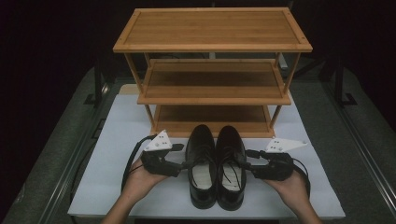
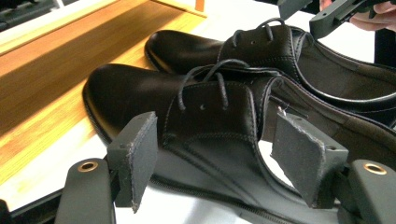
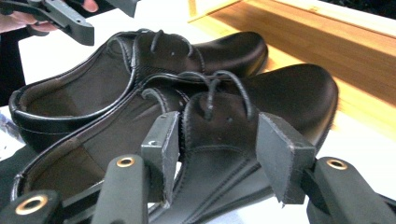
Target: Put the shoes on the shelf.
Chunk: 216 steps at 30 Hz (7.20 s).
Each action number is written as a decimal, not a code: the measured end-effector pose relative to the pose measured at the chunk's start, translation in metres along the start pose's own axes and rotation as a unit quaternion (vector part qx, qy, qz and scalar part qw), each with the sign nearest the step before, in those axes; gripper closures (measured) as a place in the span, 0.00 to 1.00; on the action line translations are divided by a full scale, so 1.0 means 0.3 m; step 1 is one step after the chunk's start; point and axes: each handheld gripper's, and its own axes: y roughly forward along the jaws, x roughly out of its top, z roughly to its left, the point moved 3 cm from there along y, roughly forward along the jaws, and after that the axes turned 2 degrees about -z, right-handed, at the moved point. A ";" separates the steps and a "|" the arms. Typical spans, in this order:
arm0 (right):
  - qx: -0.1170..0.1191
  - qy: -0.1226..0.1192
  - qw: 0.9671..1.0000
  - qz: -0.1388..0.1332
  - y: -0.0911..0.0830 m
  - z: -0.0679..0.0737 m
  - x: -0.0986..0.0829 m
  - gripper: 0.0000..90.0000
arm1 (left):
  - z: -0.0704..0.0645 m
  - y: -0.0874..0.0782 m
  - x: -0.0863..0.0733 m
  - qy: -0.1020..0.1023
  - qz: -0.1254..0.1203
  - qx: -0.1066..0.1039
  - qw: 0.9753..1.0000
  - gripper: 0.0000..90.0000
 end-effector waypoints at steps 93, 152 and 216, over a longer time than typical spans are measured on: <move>-0.103 -0.010 0.993 -0.052 0.140 -0.216 0.190 0.98 | 0.229 0.088 0.151 0.039 -0.052 0.115 0.991 0.98; -0.054 0.015 0.998 0.026 0.074 -0.120 -0.100 0.19 | 0.128 0.021 -0.163 -0.013 0.022 0.038 0.999 0.13; -0.029 0.023 0.998 0.046 0.317 -0.140 -0.039 0.11 | 0.188 0.285 -0.109 -0.029 0.076 0.017 0.997 0.02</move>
